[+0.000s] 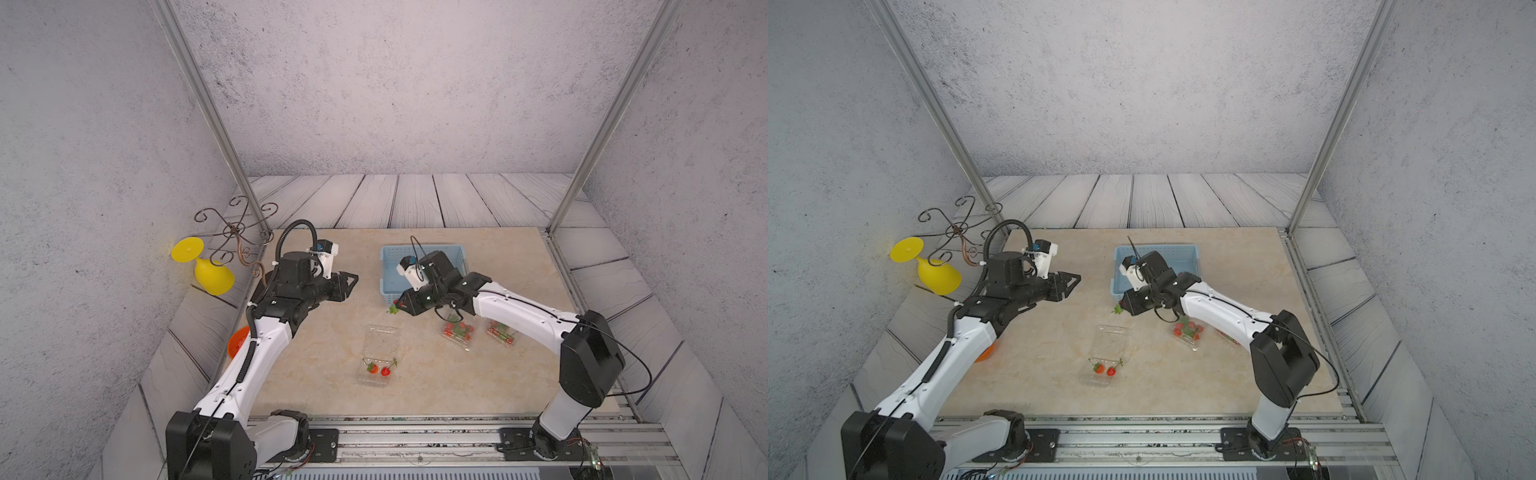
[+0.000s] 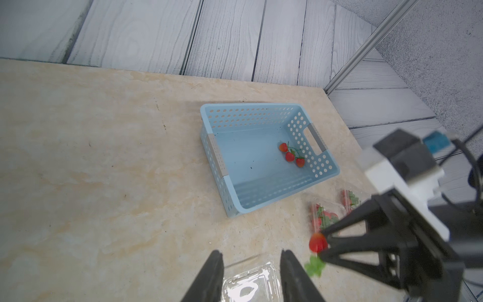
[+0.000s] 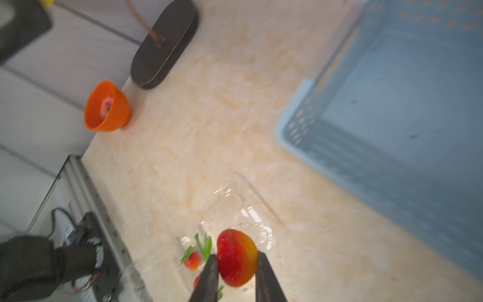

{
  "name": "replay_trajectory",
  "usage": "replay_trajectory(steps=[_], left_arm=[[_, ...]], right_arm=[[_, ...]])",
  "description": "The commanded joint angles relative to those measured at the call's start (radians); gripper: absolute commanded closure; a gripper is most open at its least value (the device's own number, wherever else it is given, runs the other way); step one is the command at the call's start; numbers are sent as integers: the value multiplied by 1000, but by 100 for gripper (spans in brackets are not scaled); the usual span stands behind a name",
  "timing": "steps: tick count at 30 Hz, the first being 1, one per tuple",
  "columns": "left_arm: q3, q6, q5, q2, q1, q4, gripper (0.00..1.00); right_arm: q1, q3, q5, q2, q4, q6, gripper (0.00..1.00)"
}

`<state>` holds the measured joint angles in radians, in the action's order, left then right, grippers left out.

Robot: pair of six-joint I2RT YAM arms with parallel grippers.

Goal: Pack strawberries into containers
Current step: Place the strawberry in the packing box.

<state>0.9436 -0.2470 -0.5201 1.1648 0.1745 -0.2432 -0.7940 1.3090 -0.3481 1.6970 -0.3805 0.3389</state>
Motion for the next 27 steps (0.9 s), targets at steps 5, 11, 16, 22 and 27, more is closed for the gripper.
replay_trajectory(steps=[5, 11, 16, 22, 27], left_arm=[[-4, 6, 9, -34, -8, 10, 60], [-7, 6, 12, -52, -9, 8, 60], [-10, 6, 11, -63, -8, 7, 60], [-10, 4, 11, -70, -8, 7, 60], [-11, 5, 11, -75, -7, 7, 60]], right_arm=[[-154, -82, -52, 31, 9, 43, 79], [-243, -79, -43, 91, -16, 34, 79], [-286, -80, -24, 127, -38, 24, 79], [-338, -67, 10, 157, -92, 2, 77], [-359, -69, 51, 182, -122, -7, 75]])
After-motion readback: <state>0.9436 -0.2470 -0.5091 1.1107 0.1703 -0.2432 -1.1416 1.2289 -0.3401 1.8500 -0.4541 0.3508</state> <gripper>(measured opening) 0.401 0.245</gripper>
